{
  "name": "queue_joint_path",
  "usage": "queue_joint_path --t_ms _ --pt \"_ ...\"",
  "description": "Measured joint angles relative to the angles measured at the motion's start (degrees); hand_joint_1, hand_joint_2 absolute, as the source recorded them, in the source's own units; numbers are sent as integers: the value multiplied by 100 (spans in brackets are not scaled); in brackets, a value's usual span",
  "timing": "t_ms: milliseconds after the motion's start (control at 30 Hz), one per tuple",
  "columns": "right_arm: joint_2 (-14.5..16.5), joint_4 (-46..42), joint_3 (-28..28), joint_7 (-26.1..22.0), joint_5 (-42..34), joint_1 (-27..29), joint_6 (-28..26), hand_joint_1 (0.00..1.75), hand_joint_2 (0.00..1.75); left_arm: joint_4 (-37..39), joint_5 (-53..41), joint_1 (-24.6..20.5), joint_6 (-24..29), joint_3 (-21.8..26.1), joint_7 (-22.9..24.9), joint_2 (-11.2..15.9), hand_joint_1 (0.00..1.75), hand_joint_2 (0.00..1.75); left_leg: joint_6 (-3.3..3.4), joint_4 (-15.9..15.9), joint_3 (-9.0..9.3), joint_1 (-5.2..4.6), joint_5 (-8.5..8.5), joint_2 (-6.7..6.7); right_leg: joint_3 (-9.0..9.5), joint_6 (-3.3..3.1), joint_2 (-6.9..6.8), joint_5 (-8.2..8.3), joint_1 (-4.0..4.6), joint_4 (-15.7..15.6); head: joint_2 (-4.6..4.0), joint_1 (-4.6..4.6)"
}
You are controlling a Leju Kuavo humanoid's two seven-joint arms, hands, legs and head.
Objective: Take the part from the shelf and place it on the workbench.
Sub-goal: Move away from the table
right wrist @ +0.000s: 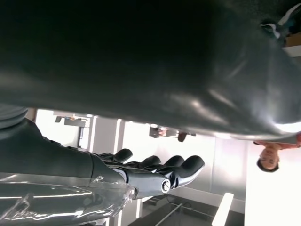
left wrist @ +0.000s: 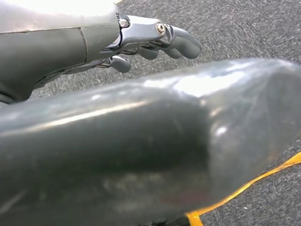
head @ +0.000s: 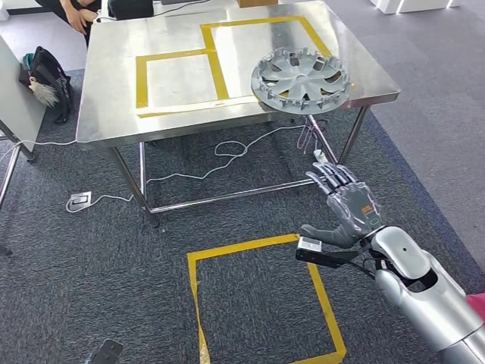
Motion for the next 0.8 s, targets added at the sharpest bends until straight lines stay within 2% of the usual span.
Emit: queue_joint_path --t_ms 33,67,100,167,200,233,267,300,333,367,400,433,500,533,567,600,667,700,733,767,800 --pt "-7 -9 -6 13 7 6 -4 0 0 1 -1 -3 -1 2 -4 -7 0 0 32 -49 14 11 49 -2 -16 27 4 -8 -6 -5 0 4" --pt "-17 -19 -15 22 18 11 -9 0 0 2 -1 -6 -1 3 -9 -15 0 0 57 -114 29 31 102 -9 -62 40 12 -95 0 77 0 6" --pt "-31 -29 -25 33 34 24 -14 0 0 4 -1 -8 -1 4 -13 -24 0 0 68 -168 41 53 149 -22 -160 47 23 -266 1 312 0 12" --pt "-63 -34 -34 54 77 74 -22 0 0 10 -1 -8 -1 8 -16 -38 0 0 63 -194 29 77 182 -64 -455 61 36 -737 -9 1139 0 18" --pt "-76 -35 -34 69 100 114 -26 0 0 16 1 -8 -1 10 -15 -43 0 0 53 -190 20 88 189 -98 -588 76 36 -914 -21 1543 0 19" --pt "-86 -35 -34 83 122 154 -29 0 0 22 3 -7 -1 11 -14 -50 0 0 32 -183 15 105 194 -139 -626 96 36 -983 -35 1746 0 18" --pt "-93 -35 -35 96 143 182 -31 0 0 32 6 -7 0 11 -13 -57 0 0 0 -169 8 130 196 -192 -541 120 38 -944 -54 1696 0 19" --pt "-98 -35 -36 105 160 199 -32 0 0 42 8 -8 0 11 -10 -63 0 0 -41 -145 1 161 191 -245 -342 151 53 -826 -81 1421 0 18" --pt "-102 -34 -38 111 173 204 -34 0 0 50 9 -11 1 11 -8 -68 0 0 -99 -96 -16 189 171 -302 -62 205 144 -717 -124 990 0 21" --pt "-104 -34 -38 115 180 202 -36 0 0 55 10 -15 3 13 -5 -67 0 0 -161 -32 -52 208 141 -357 187 231 252 -662 -151 623 0 35" --pt "-110 -35 -39 117 183 202 -39 0 0 57 10 -20 7 13 -4 -64 0 0 -213 34 -97 216 119 -406 347 225 332 -649 -171 387 0 44" --pt "-115 -36 -40 118 184 209 -43 0 0 58 10 -24 13 14 -4 -61 0 0 -256 87 -148 216 107 -454 417 196 390 -679 -180 284 0 47" --pt "-122 -39 -40 118 187 231 -49 0 0 63 17 -18 20 13 -4 -58 0 0 -303 122 -225 228 126 -541 363 62 292 -697 -163 365 0 39" --pt "-123 -40 -39 118 191 235 -50 0 0 67 28 -12 21 11 -4 -61 0 0 -325 147 -254 237 114 -523 338 9 237 -700 -157 394 0 32" --pt "-123 -44 -39 118 195 234 -51 0 0 71 40 -8 21 8 -4 -63 0 0 -344 246 -312 239 47 -444 320 -42 180 -700 -150 414 0 25" --pt "-127 -48 -40 118 200 231 -53 0 0 74 51 -12 21 5 -3 -65 0 0 -359 466 -419 236 -92 -328 308 -85 121 -695 -142 419 0 14" --pt "-137 -55 -40 121 209 244 -55 0 0 75 70 -25 22 3 1 -65 0 0 -367 1202 -775 225 -484 -106 285 -136 -3 -681 -111 418 0 -1" --pt "-141 -55 -39 123 215 258 -54 0 0 77 79 -30 23 2 4 -64 0 0 -362 1593 -963 222 -647 -70 270 -148 -73 -675 -94 418 0 -2" --pt "-142 -55 -37 126 223 275 -53 0 0 79 90 -29 23 1 5 -63 0 0 -351 1846 -1082 217 -720 -56 258 -155 -146 -671 -77 418 0 -1" --pt "-142 -55 -34 129 232 288 -52 0 0 81 100 -26 24 0 6 -63 0 0 -329 1900 -1100 210 -687 -50 249 -160 -221 -668 -61 418 0 0" --pt "-142 -56 -33 131 240 296 -52 0 0 84 106 -24 25 -1 9 -63 0 0 -300 1735 -1003 199 -558 -31 246 -161 -294 -664 -49 418 0 -1"
